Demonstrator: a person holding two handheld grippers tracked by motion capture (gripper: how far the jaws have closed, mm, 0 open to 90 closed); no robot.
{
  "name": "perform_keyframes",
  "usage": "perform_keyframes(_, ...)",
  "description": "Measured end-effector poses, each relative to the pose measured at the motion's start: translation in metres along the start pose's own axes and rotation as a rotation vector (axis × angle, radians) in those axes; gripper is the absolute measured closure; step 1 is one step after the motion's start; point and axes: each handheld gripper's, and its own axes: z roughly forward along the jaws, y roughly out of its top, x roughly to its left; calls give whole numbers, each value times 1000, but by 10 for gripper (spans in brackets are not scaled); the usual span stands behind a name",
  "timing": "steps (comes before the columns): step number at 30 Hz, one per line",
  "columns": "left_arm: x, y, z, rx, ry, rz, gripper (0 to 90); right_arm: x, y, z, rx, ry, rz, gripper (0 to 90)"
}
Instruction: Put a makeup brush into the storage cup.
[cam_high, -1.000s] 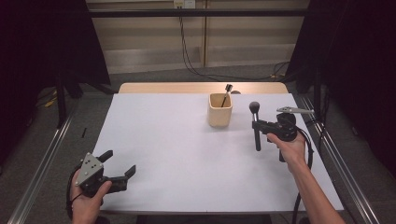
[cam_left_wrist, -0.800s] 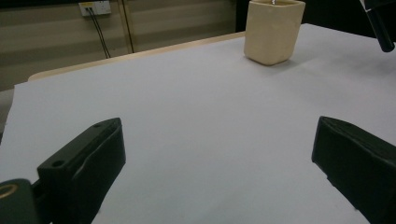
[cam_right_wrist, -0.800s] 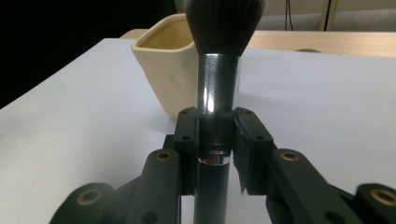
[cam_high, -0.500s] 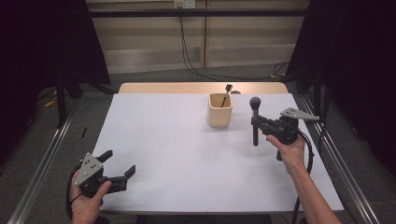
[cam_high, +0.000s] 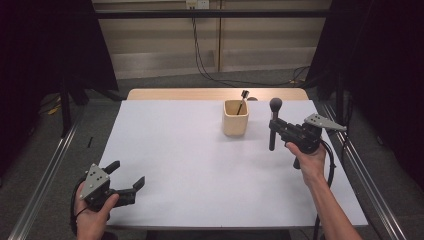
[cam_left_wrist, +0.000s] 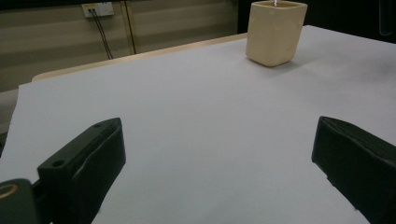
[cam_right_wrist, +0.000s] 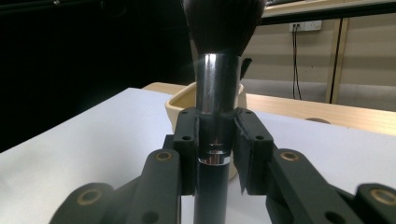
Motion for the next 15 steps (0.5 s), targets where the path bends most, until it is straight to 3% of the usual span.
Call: perform_keyframes(15,-1,0,1,6,-4,7,27,9,21,17,-26,20,-11,733)
